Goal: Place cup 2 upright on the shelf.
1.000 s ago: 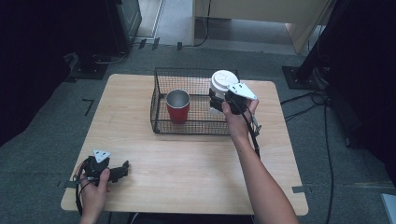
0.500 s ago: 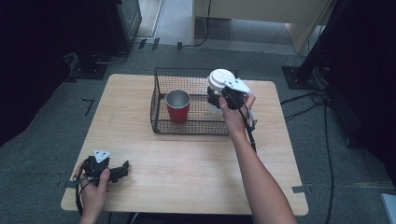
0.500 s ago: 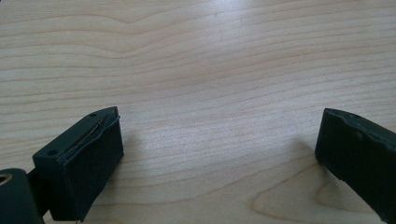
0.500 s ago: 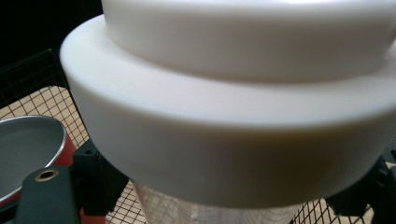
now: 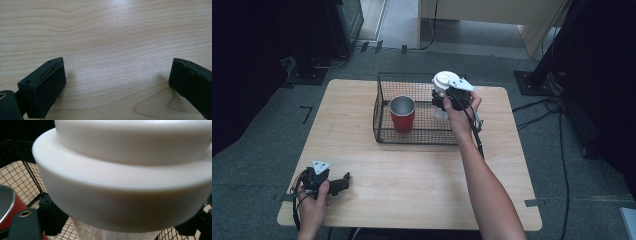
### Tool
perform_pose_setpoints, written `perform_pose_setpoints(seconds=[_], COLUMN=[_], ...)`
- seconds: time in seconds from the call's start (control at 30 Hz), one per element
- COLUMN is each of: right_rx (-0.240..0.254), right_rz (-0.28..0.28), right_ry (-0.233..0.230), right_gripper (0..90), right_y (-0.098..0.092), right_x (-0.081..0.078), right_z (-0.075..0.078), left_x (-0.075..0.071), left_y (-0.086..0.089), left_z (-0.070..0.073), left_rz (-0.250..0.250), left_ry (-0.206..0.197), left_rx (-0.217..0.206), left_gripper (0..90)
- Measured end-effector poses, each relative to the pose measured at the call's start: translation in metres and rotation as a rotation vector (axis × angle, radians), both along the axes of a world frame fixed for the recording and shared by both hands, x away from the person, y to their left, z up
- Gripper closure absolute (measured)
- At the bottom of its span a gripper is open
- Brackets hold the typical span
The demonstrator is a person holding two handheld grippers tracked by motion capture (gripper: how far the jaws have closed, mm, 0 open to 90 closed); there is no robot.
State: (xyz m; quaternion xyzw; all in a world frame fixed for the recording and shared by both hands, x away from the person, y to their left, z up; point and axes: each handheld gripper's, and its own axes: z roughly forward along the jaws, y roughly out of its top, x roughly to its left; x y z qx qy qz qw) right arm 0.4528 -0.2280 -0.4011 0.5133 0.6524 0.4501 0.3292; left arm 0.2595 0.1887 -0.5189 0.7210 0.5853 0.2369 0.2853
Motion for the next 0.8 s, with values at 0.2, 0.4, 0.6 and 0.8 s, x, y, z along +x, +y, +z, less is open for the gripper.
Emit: perform_pose_setpoints(seconds=[0.2,0.4,0.6,0.8], right_rx=[-0.025,-0.029,-0.028,-0.047], right_rz=[0.022,0.025,0.03,0.042], right_ry=[0.016,0.055,0.085,0.111], right_gripper=[16.2,16.2,16.1,16.1], right_y=[0.004,0.008,0.008,0.01], right_x=[0.01,0.017,0.02,0.021], right_z=[-0.004,-0.013,-0.018,-0.019], left_x=[0.0,0.0,0.0,0.0], left_y=[0.0,0.001,0.001,0.0], left_z=[0.0,0.0,0.0,0.0], left_rz=[0.0,0.0,0.0,0.001], left_ry=[-0.002,-0.003,-0.004,-0.003], left_rx=[-0.002,-0.005,-0.006,-0.006], left_gripper=[1.4,1.4,1.4,1.4])
